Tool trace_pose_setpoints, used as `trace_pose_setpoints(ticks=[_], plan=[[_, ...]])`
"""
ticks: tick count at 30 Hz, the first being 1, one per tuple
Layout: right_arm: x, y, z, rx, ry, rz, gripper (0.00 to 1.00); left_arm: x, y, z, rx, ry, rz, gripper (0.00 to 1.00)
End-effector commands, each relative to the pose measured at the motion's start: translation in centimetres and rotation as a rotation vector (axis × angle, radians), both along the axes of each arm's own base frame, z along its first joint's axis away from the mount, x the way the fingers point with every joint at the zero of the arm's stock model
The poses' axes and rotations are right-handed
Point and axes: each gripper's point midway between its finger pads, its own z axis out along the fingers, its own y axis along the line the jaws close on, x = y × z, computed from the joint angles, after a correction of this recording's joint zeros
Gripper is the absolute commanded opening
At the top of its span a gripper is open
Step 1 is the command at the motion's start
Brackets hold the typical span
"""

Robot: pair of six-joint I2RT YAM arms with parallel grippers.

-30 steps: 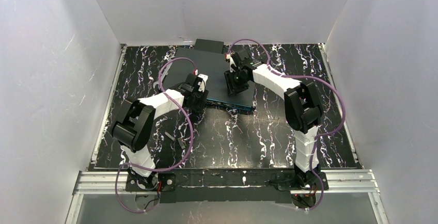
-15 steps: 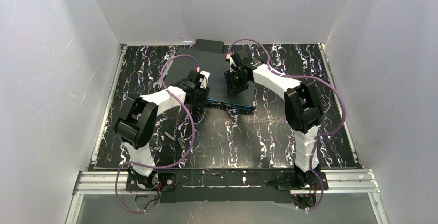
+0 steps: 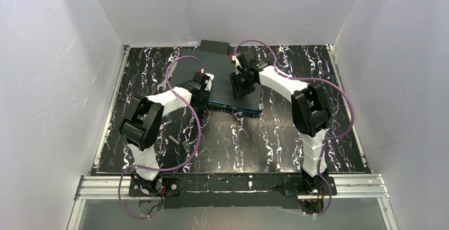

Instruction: Pull the plug from the switch port

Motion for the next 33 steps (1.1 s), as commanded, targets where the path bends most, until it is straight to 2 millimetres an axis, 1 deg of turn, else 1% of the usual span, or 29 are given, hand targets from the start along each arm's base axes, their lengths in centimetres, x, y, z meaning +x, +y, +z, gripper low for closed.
trace_pose_setpoints(ticks=[1,3,4,7,20,25,28,33], plan=[[-3.2,-1.1,-3.6,-0.078,0.133,0.024,0.50,2.0,-0.7,1.3,-0.028,-0.079,0.012,0.20],[-3.3,-1.1,-3.5,-0.078,0.134,0.025,0.50,2.0,-0.5,1.2,-0.016,-0.083,0.013,0.17],[-3.2,-1.0,-3.5,-0.077,0.132,0.026,0.50,2.0,-0.4,1.1,-0.010,-0.086,0.011,0.14],[-3.2,-1.1,-3.5,-0.080,0.132,0.026,0.50,1.9,0.0,1.1,-0.002,-0.092,0.004,0.00],[-3.3,-1.1,-3.6,-0.079,0.132,0.024,0.50,0.3,1.1,1.0,-0.027,-0.146,0.011,0.00],[-3.4,-1.2,-3.6,-0.079,0.133,0.024,0.50,-1.0,1.2,0.5,-0.044,-0.125,0.001,0.00],[-3.4,-1.2,-3.6,-0.080,0.134,0.024,0.50,-1.1,1.1,0.9,-0.068,-0.150,-0.001,0.00],[-3.3,-1.2,-3.6,-0.079,0.133,0.024,0.50,-2.2,1.5,0.6,-0.072,-0.142,-0.003,0.00]])
